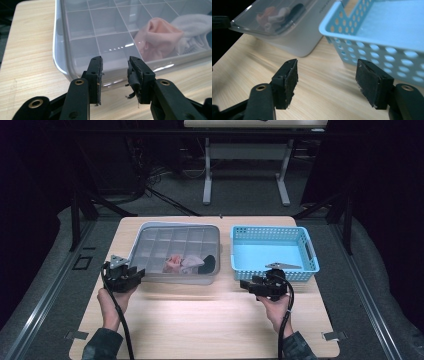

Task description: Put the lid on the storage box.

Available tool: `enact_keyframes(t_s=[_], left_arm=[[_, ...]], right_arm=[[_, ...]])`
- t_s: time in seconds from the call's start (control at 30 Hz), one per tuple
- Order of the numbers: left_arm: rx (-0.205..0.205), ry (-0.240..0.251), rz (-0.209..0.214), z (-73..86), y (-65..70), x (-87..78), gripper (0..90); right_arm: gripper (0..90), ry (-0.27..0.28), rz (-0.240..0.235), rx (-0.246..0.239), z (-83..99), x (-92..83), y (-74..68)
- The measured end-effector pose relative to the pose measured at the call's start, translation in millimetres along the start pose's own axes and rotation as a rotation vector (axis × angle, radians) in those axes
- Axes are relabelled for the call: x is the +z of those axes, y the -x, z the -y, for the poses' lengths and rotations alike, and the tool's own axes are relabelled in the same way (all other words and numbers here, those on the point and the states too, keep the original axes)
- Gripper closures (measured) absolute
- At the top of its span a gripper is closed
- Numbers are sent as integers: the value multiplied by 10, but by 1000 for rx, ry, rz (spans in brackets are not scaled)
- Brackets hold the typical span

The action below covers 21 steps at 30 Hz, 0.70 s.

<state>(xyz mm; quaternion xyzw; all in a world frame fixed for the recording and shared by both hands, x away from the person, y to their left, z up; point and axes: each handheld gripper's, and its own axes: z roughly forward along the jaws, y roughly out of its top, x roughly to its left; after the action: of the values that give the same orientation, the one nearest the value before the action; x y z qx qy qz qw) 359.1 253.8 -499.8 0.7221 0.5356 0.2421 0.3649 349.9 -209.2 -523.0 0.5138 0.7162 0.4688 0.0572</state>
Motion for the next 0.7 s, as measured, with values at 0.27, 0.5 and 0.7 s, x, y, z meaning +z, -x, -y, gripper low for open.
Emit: enact_keyframes(t_s=[0.27, 0.5, 0.7], left_arm=[[-82, -17, -46, -152, -309, 112, 478], [-146, -87, 3, -189, -548, 264, 389], [-221, -90, 107, -152, -634, 300, 394]], right_arm=[[391, -3, -22, -32, -305, 282, -262], [491, -43, -3, -26, -527, 662, -426], [616, -79, 25, -24, -564, 797, -482]])
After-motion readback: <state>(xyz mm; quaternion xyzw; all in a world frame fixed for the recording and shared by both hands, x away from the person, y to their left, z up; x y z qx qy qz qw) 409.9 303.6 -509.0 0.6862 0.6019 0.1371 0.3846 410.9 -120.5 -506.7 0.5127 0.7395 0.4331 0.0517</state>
